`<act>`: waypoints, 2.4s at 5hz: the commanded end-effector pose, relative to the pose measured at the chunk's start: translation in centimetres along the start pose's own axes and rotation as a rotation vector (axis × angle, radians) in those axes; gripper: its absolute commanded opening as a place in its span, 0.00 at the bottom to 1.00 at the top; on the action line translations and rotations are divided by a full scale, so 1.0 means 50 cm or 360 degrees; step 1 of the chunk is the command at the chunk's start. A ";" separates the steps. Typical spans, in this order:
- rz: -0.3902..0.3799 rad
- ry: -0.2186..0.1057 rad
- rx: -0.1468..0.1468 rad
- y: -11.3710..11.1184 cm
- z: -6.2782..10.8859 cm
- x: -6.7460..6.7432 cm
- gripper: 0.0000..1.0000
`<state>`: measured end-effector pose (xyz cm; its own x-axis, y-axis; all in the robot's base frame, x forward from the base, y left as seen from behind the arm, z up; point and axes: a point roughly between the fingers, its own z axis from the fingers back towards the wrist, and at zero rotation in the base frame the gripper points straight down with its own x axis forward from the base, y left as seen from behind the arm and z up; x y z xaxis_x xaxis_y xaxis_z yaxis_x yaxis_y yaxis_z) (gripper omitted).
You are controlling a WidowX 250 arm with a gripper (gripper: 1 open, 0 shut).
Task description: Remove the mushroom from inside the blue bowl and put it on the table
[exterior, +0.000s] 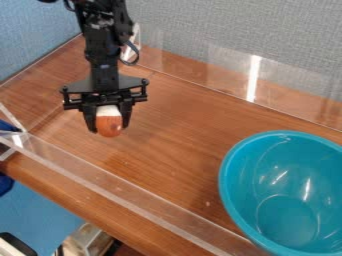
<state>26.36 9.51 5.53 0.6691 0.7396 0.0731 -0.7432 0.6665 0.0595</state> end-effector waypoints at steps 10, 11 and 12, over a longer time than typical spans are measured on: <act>0.0438 0.0060 0.0167 -0.019 -0.066 0.032 1.00; 0.0439 0.0056 0.0181 -0.017 -0.051 0.031 1.00; 0.0440 0.0053 0.0194 -0.016 -0.035 0.031 1.00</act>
<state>27.19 10.34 2.59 0.4268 0.9035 0.0405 -0.8905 0.4120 0.1932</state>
